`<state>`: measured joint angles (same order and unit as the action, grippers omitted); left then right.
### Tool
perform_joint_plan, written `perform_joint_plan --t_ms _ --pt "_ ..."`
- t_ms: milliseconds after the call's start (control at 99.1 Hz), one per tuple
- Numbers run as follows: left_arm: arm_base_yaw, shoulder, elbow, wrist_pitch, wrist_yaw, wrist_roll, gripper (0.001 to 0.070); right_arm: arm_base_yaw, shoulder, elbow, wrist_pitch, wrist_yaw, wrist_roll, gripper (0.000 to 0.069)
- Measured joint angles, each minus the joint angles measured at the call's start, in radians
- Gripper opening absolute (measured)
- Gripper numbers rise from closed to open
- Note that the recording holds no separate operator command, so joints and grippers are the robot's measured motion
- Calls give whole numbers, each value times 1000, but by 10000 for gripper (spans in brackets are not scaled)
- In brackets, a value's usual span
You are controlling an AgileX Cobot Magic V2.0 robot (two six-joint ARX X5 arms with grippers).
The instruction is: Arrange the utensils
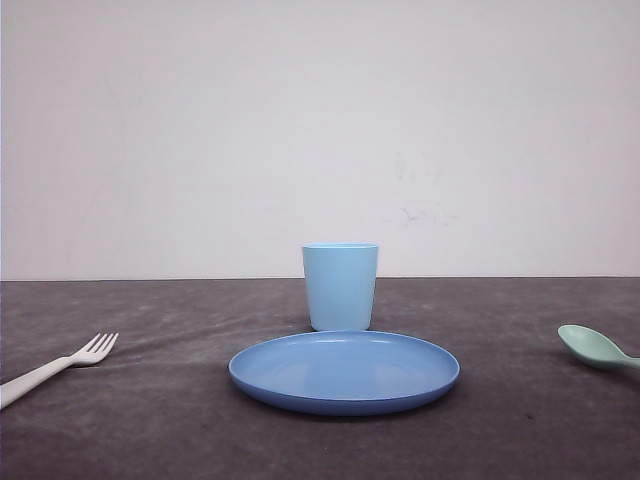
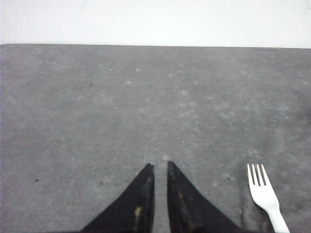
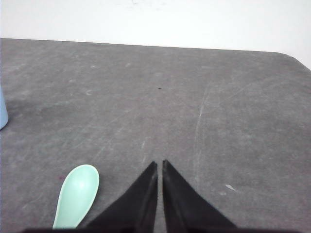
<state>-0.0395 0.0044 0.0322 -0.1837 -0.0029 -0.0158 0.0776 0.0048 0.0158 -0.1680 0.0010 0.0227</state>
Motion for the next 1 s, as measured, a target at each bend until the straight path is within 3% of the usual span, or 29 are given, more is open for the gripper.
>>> perform_joint_plan --t_ms 736,999 --pt "0 0 0 0 0 0 23 0 0 0 0 -1 1 17" --pt "0 0 0 0 1 0 23 0 0 0 -3 -22 55 17"
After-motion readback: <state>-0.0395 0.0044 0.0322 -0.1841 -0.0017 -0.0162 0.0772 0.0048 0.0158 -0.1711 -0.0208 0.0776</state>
